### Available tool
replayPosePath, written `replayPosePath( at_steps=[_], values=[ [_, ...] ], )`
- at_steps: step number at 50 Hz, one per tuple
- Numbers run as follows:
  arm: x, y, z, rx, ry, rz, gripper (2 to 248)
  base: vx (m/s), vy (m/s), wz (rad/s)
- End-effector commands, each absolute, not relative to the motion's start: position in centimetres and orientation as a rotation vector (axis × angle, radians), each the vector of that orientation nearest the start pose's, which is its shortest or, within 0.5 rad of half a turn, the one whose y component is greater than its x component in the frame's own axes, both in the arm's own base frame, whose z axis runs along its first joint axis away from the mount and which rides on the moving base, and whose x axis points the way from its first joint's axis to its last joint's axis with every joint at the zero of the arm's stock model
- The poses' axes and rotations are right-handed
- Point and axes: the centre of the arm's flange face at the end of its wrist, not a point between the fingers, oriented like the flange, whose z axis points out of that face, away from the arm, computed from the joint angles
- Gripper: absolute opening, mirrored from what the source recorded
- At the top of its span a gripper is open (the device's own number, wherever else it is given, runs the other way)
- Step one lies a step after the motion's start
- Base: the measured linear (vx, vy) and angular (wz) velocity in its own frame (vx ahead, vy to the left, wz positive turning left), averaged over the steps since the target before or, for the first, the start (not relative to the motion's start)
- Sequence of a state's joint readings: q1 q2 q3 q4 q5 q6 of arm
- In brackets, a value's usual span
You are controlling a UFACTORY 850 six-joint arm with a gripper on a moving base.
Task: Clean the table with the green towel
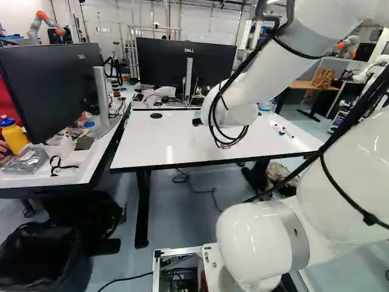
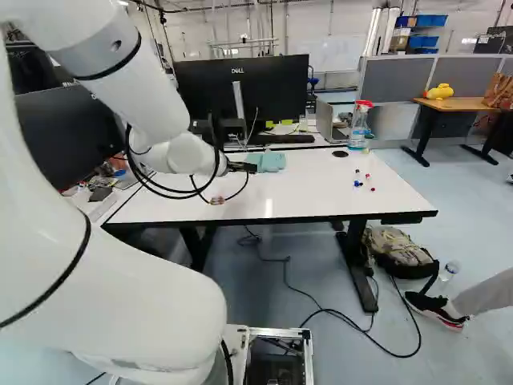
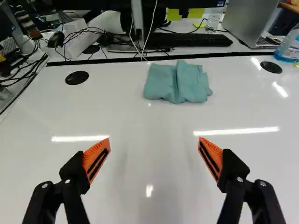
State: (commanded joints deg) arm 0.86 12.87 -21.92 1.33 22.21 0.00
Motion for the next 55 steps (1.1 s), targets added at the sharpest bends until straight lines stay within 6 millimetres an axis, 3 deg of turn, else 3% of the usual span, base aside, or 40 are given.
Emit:
replayPosePath(
  at_steps=[26, 55],
  values=[
    [31.7, 0.2, 39.7, -2.665, 0.008, -1.657, 247, 0.000, 0.000, 0.000],
    [28.6, 0.0, 37.5, -2.594, 0.003, -1.772, 247, 0.000, 0.000, 0.000]
  ],
)
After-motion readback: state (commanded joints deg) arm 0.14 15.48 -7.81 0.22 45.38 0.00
